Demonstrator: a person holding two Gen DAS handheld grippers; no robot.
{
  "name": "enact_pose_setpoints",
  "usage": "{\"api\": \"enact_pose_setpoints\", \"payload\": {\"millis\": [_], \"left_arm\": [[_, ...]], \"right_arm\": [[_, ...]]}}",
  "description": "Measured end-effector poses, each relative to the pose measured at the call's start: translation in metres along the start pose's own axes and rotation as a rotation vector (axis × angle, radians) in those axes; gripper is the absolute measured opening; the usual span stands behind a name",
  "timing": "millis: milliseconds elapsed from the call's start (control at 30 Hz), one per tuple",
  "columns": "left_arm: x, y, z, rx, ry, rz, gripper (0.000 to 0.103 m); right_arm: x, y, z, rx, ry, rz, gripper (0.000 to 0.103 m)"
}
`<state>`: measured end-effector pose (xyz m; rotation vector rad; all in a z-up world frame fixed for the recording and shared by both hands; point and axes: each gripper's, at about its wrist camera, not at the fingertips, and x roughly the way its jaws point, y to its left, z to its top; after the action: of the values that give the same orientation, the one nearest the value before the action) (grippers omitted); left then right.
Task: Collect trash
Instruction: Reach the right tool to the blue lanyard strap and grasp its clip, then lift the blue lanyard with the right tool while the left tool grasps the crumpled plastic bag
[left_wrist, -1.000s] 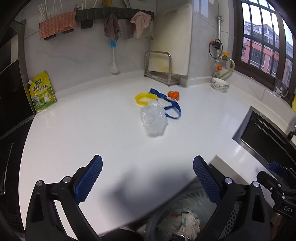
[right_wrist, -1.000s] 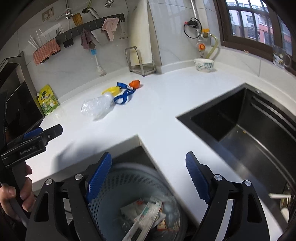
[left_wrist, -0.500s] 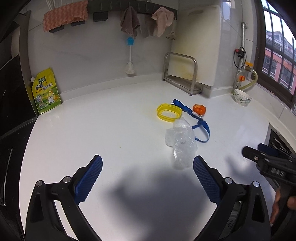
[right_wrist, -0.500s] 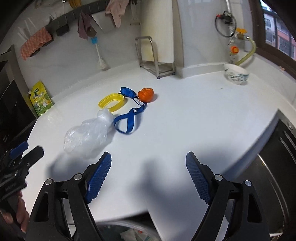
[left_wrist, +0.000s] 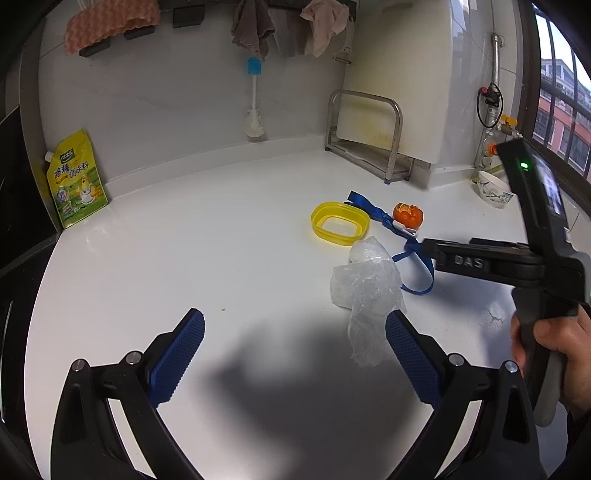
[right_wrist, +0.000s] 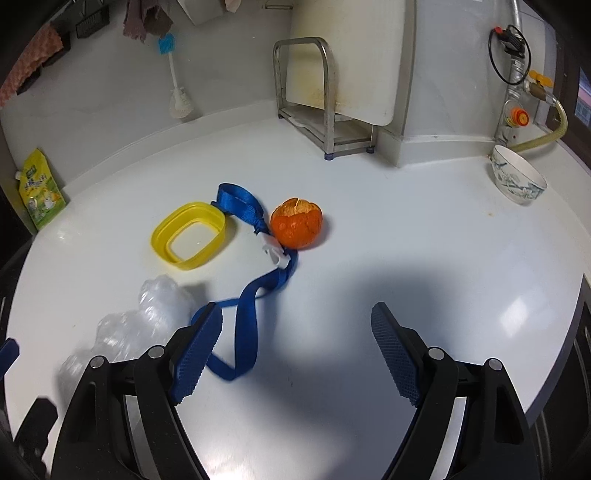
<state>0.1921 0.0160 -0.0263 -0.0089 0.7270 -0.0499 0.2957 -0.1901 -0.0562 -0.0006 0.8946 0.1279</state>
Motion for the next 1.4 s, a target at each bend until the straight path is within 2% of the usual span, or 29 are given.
{"api": "enact_pose_setpoints", "payload": {"millis": [233,567,633,667,733,767,833,867,900,1133,1400], "left_arm": [[0.006,-0.004,0.002,0.010,0.005,0.000,0.097],[0.014,-0.005,0.001,0.015,0.014,-0.001,0.097],[0.015,-0.005,0.001,0.014,0.020,-0.002,0.097],[0.015,-0.005,0.001,0.012,0.022,-0.003,0.097],[0.016,-0.004,0.001,0.007,0.023,-0.005,0.097],[0.016,-0.005,0.001,0.009,0.023,-0.005,0.097],[0.016,-0.005,0.001,0.014,0.022,0.001,0.097],[0.016,-0.006,0.001,0.015,0.022,0.002,0.097],[0.016,-0.006,0.002,0.014,0.022,0.002,0.097],[0.019,-0.009,0.003,0.003,0.028,-0.008,0.097],[0.031,-0.022,0.004,-0.008,0.052,-0.056,0.097]], "right_arm": [[0.031,0.002,0.017,-0.008,0.022,-0.043,0.079],[0.049,0.008,0.024,-0.042,0.030,-0.102,0.078],[0.050,0.009,0.024,-0.053,0.023,-0.112,0.074],[0.052,0.010,0.024,-0.059,0.026,-0.118,0.066],[0.055,0.010,0.025,-0.056,0.029,-0.104,0.061],[0.056,0.010,0.026,-0.053,0.033,-0.105,0.054],[0.055,0.012,0.027,-0.055,0.037,-0.087,0.035],[0.055,0.013,0.027,-0.061,0.038,-0.081,0.017],[0.054,0.015,0.026,-0.067,0.042,-0.071,0.012],[0.037,0.002,0.008,-0.028,0.038,0.010,0.010],[-0.004,-0.029,-0.023,0.040,0.022,0.064,0.009]]}}
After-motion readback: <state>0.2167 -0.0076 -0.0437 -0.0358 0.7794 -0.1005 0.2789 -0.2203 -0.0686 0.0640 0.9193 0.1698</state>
